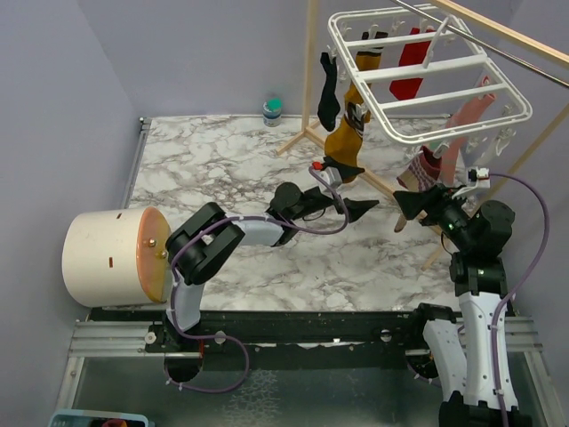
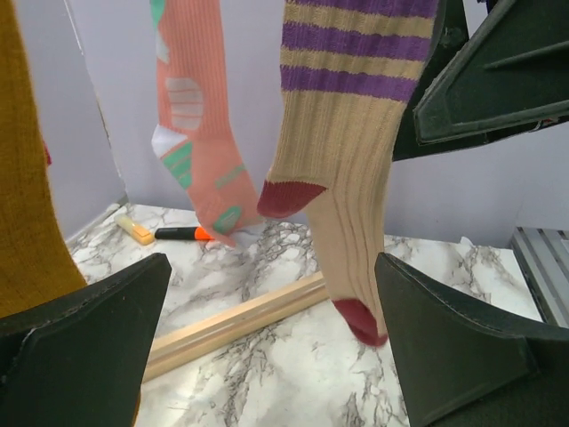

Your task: Remove the socks clipped to the hanger

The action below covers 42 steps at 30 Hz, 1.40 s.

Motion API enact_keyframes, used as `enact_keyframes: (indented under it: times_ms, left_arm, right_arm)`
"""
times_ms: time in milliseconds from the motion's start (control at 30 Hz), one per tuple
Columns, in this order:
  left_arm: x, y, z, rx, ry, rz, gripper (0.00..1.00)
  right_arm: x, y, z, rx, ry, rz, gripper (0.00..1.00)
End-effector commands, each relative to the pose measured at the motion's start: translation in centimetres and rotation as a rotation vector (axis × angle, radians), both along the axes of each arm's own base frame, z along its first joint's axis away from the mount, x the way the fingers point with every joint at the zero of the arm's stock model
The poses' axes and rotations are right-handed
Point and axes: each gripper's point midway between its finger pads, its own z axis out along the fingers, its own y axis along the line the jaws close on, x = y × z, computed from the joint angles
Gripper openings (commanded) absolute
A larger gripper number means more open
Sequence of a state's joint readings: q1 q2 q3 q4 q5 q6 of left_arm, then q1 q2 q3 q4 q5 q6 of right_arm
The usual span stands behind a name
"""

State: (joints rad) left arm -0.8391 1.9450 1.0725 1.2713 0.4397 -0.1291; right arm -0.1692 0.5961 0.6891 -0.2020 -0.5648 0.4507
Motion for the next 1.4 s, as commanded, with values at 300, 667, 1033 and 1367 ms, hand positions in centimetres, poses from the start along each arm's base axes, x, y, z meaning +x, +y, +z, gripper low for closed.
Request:
enact_keyframes:
  times_ms: [300,667,1033,1367]
  left_arm:
    - [1.8,-0.3,-0.3,-0.033,-0.012,-0.047,0.99]
    - [2.4,-0.7,-1.8,-0.009,0.005,-0.087,0.99]
    - [4.1,0.5,-1.0,-0.024,0.013,-0.163,0.99]
    - [4.0,-0.1,0.1,-0.024,0.013,-0.316,0.99]
  right_arm:
    - [1.1,0.2,-0.6,-0.015,-0.035,0.024,0.31]
    - [1.3,0.6,-0.4,-0.015,-0.046,0.058,0.01]
    - [0.0,2.8,0.0,-0.014,-0.075,0.218,0.01]
    - [-0.5,4.1,0.3,0.002,-0.087,0.318,0.01]
